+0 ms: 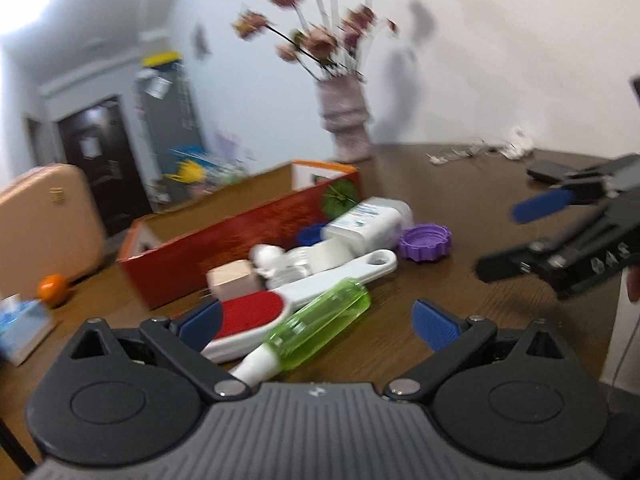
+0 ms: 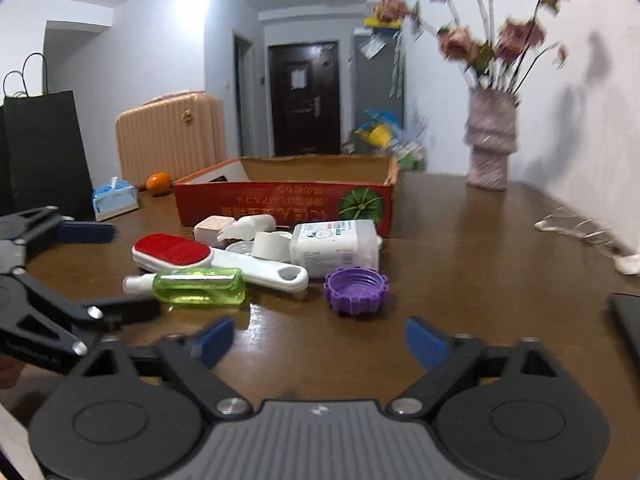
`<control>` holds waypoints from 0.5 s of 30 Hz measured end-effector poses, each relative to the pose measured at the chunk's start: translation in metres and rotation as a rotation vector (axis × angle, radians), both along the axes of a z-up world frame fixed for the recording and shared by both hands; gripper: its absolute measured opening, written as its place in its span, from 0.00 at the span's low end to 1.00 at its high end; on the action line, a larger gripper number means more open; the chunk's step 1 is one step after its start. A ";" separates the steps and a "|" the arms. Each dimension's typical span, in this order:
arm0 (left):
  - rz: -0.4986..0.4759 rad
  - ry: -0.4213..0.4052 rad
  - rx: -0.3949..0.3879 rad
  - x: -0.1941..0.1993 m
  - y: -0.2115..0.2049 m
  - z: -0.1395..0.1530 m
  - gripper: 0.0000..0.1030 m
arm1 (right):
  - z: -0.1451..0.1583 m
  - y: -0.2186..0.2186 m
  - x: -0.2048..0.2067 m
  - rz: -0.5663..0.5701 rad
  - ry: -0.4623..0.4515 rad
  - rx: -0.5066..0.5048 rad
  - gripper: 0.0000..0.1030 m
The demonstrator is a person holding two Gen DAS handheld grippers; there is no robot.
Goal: Organize rigid objects
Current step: 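Grasp the green bottle with the left tool while the right tool grasps the purple cap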
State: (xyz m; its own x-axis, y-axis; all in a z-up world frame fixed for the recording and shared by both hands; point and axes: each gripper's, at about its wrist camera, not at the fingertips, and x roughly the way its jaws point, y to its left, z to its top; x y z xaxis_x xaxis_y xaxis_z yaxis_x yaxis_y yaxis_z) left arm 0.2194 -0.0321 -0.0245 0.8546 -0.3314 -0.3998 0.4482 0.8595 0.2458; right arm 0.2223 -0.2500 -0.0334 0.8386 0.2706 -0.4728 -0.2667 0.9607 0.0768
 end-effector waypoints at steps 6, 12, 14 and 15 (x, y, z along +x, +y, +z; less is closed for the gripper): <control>-0.113 0.145 -0.004 0.057 -0.012 -0.003 0.68 | -0.004 -0.005 0.057 -0.003 0.053 -0.006 0.70; -0.126 0.251 0.032 0.085 -0.022 -0.013 0.51 | -0.012 -0.003 0.087 0.019 0.099 -0.078 0.61; -0.119 0.257 0.037 0.083 -0.022 -0.014 0.51 | -0.015 -0.003 0.089 0.028 0.115 -0.072 0.50; -0.120 0.259 0.045 0.080 -0.023 -0.014 0.51 | -0.017 -0.004 0.090 0.029 0.123 -0.064 0.49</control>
